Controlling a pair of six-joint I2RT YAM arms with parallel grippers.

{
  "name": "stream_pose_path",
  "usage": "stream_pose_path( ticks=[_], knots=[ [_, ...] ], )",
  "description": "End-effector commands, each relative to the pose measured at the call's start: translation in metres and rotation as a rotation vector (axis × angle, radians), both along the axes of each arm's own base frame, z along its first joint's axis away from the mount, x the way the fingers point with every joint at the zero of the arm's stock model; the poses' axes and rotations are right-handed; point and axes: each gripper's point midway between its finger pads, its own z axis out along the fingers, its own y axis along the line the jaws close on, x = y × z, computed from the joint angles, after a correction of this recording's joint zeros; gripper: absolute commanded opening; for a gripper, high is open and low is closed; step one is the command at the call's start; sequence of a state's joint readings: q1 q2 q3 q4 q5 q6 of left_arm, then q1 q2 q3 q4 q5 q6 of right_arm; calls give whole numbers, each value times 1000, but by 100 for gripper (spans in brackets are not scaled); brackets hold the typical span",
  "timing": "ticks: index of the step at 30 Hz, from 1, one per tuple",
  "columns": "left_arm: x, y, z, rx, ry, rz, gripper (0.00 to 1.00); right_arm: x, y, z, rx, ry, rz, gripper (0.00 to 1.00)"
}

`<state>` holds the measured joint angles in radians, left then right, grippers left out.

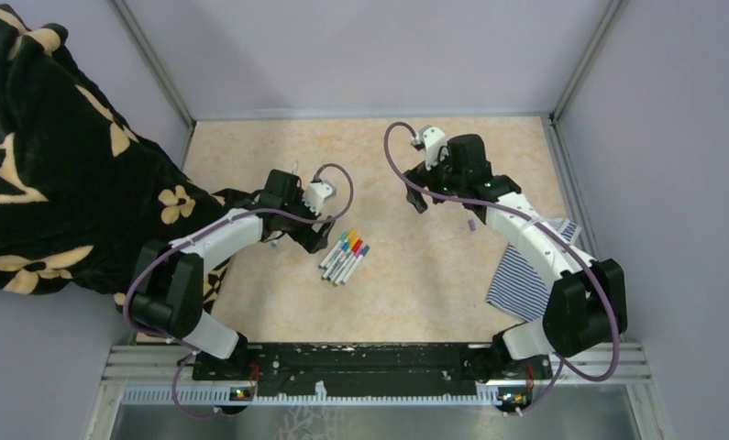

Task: Open the pen caps
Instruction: Pick up the pen from the center of the board.

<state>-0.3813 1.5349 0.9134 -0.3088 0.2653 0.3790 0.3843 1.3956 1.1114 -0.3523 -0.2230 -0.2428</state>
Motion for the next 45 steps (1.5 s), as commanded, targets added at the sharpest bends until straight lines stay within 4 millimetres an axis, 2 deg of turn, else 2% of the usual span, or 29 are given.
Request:
stream_pose_path(
  ticks=[1, 5, 8, 15, 22, 38, 45],
  knots=[
    [-16, -17, 4, -21, 17, -107, 99, 9, 19, 29, 93, -8, 8, 94],
    [-20, -27, -1, -8, 32, -126, 99, 14, 26, 39, 134, -9, 7, 94],
    [-23, -31, -13, 14, 55, -128, 96, 15, 28, 39, 156, -18, 2, 94],
    [-15, -28, -19, 52, 31, -79, 89, 14, 12, 28, 115, -93, -37, 94],
    [-11, -26, -24, 67, 30, -56, 80, 9, 13, 18, 110, -86, -22, 93],
    [-9, -23, -38, 130, 31, -33, 73, 10, 12, 12, 104, -89, -24, 93],
    [-7, -16, -45, 164, 30, -5, 60, 10, 11, 12, 104, -90, -28, 92]
  ],
)
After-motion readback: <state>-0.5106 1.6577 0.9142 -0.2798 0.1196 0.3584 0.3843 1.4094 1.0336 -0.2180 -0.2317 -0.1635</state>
